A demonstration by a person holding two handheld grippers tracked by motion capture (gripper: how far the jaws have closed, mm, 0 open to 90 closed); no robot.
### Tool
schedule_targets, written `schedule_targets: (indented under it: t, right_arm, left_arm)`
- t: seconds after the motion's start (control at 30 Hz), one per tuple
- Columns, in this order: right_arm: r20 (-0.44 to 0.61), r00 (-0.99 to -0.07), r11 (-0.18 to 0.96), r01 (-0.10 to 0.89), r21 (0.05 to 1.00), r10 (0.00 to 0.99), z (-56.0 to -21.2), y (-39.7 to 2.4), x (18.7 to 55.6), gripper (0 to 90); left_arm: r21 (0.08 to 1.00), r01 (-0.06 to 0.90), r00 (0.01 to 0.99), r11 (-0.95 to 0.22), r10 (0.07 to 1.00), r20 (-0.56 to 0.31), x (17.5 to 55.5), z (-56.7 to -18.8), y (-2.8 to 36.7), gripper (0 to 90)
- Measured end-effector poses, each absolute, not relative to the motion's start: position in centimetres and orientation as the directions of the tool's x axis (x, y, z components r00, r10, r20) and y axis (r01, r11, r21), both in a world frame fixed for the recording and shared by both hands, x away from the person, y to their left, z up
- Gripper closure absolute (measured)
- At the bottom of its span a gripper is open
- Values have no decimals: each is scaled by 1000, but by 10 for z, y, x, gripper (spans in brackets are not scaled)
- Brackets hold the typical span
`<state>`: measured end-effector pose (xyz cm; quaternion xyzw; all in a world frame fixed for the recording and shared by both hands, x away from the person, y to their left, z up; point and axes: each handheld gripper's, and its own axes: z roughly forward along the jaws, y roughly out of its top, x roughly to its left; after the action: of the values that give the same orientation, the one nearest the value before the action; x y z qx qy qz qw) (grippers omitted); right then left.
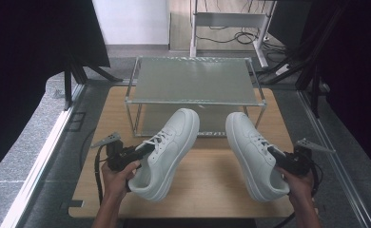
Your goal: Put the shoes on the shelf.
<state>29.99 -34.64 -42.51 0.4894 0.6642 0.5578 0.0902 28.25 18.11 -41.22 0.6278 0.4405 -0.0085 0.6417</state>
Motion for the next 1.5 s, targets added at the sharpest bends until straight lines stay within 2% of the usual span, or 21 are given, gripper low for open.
schedule_targets:
  t: [0.43,0.7,1.07,1.5]
  right_arm:
    - [419,-549,-99,518,850,723,-413,-329,302,863]
    - [418,-572,-134,472,871,706,-390,-321,306,864]
    - [441,-620,-191,428,883,648,-366,-312,315,864]
    - [441,-622,-222,400,889,647,-336,-312,327,864]
  left_arm:
    - [808,535,624,245,531,-574,284,-399,181,815]
    - [809,525,636,264,510,-579,291,-383,184,816]
    - [834,486,635,261,551,-542,305,-357,192,815]
    - [837,485,660,254,521,-541,323,-332,182,816]
